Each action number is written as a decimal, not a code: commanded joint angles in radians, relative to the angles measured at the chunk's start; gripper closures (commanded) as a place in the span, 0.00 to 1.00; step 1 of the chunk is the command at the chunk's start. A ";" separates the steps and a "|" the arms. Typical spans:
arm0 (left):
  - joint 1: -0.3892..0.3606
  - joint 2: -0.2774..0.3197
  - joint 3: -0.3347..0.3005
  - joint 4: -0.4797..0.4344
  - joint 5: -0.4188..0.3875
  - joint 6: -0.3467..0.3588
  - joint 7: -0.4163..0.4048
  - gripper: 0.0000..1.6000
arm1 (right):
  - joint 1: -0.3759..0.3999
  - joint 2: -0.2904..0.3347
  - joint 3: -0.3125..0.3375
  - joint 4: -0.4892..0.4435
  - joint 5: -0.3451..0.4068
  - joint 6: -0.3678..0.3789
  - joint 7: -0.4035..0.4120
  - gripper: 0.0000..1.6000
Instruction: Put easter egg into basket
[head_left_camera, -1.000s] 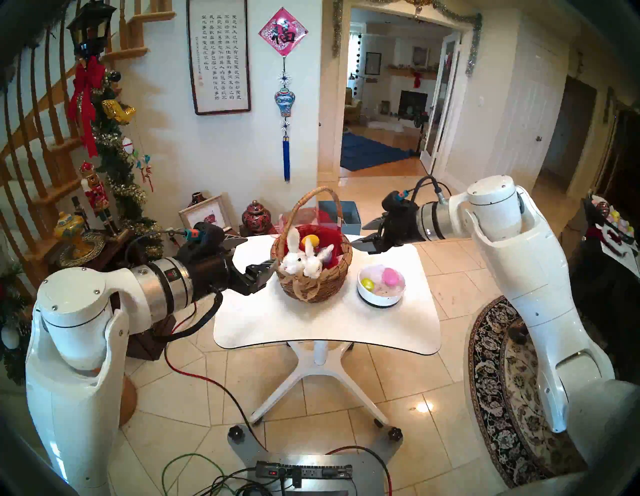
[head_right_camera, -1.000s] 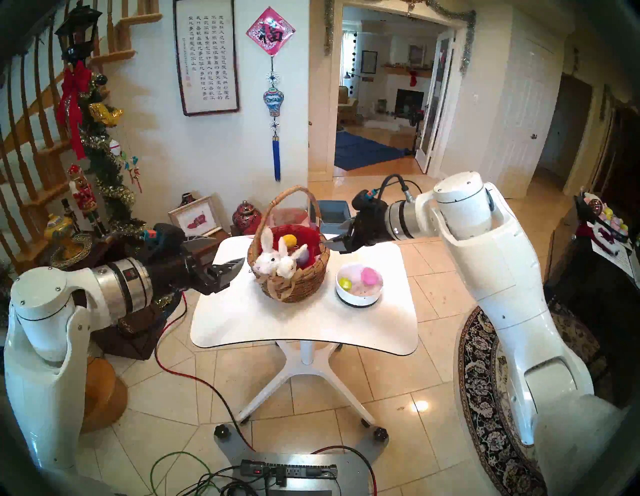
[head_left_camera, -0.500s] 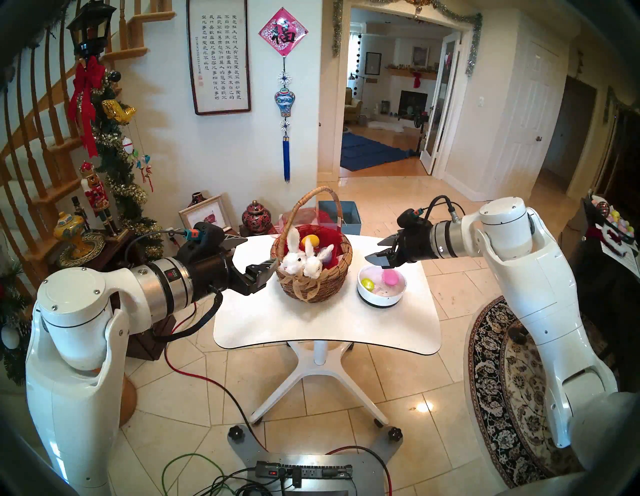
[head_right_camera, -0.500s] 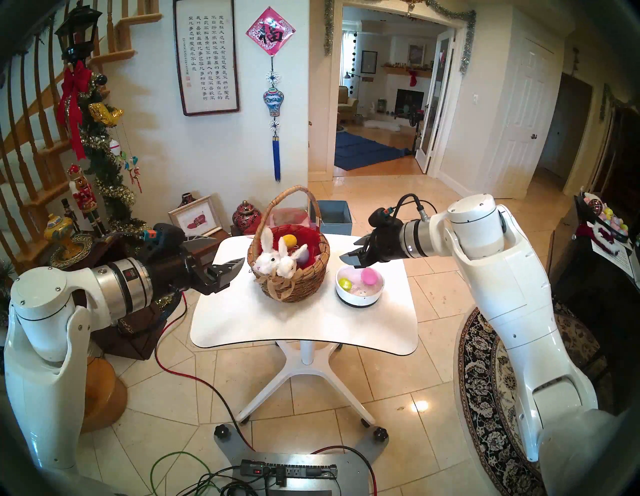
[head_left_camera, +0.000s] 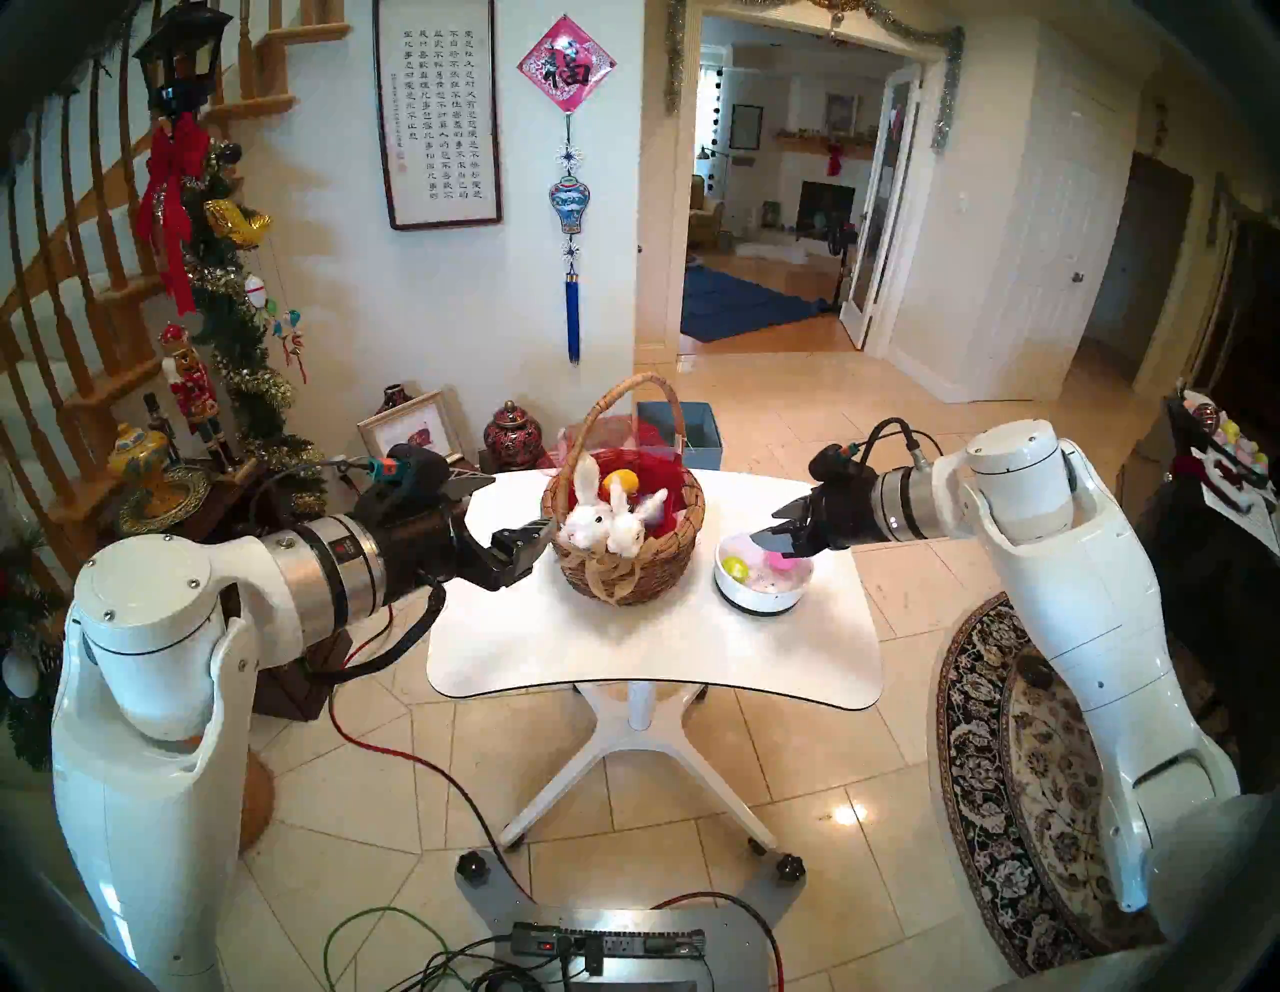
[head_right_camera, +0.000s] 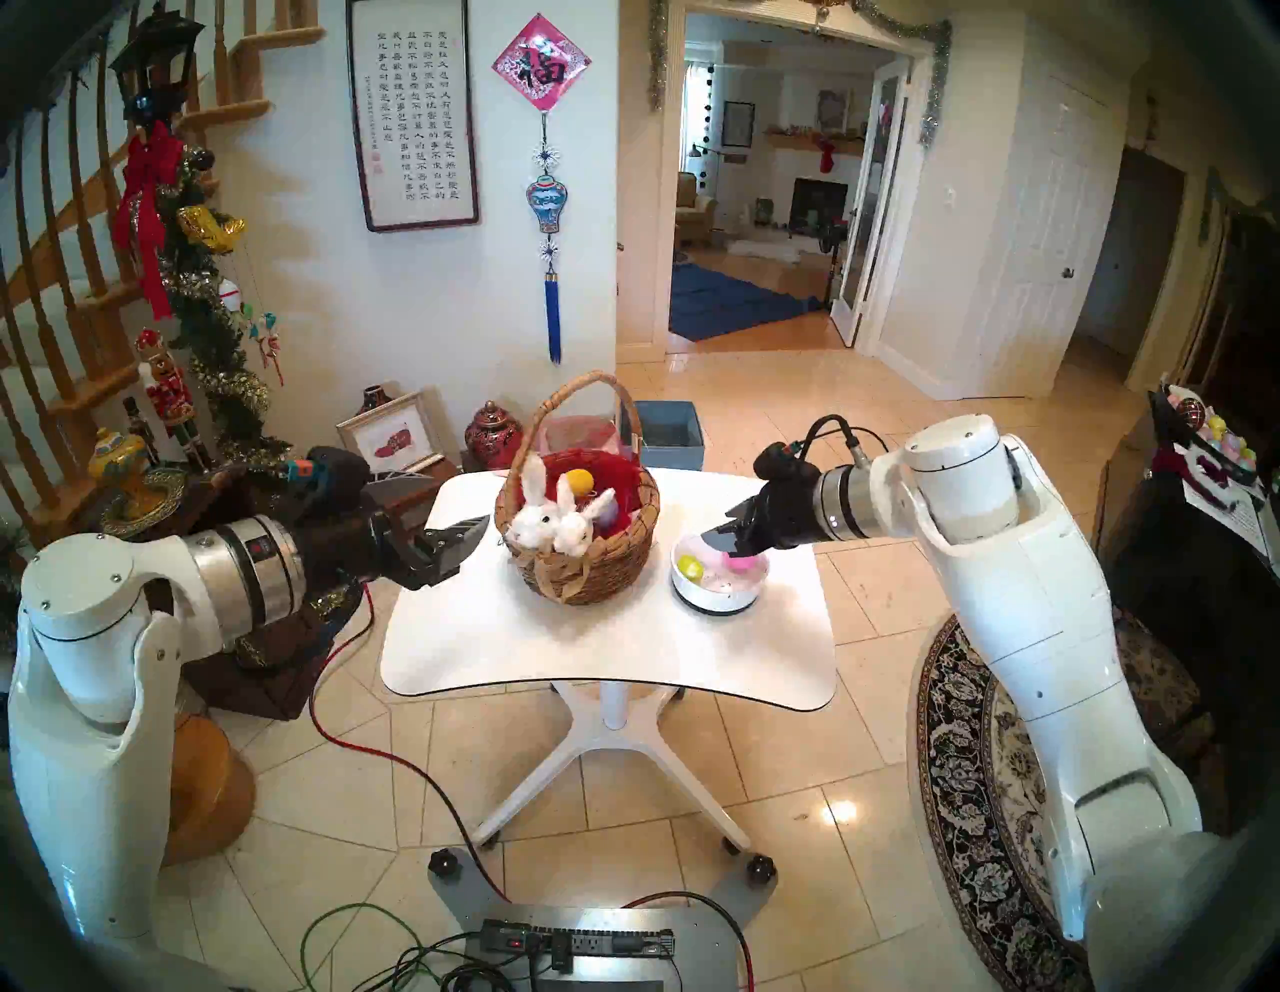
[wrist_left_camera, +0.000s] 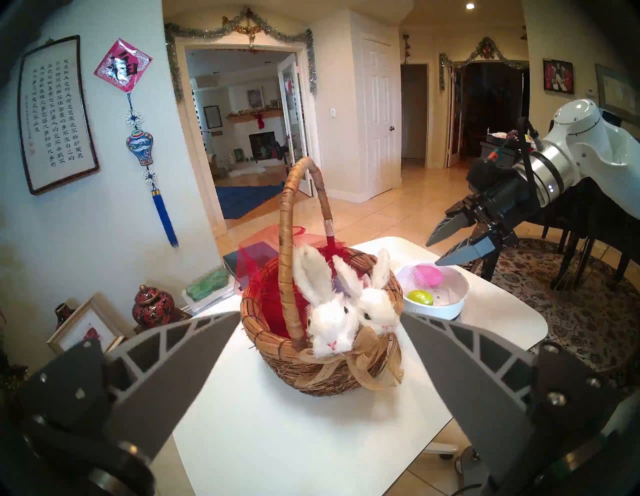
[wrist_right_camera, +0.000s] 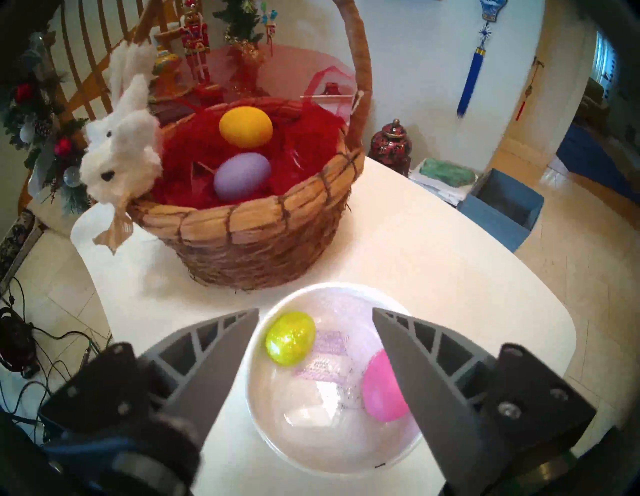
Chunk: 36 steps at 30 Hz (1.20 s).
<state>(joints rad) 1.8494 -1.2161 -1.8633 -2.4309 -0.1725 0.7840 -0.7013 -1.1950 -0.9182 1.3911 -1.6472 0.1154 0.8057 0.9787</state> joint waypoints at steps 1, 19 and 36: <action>-0.008 0.001 0.000 -0.004 0.000 0.002 0.000 0.00 | -0.013 0.024 0.016 -0.004 -0.006 -0.002 -0.002 0.24; -0.009 -0.002 0.000 -0.004 0.005 0.002 -0.004 0.00 | -0.026 0.033 0.019 0.028 -0.032 -0.007 -0.009 0.22; -0.010 -0.006 -0.001 -0.004 0.009 0.003 -0.009 0.00 | -0.013 0.022 0.013 0.058 -0.038 -0.004 0.007 0.00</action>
<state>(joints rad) 1.8471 -1.2230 -1.8647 -2.4309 -0.1629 0.7852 -0.7112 -1.2279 -0.8999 1.3998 -1.5880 0.0771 0.7968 0.9837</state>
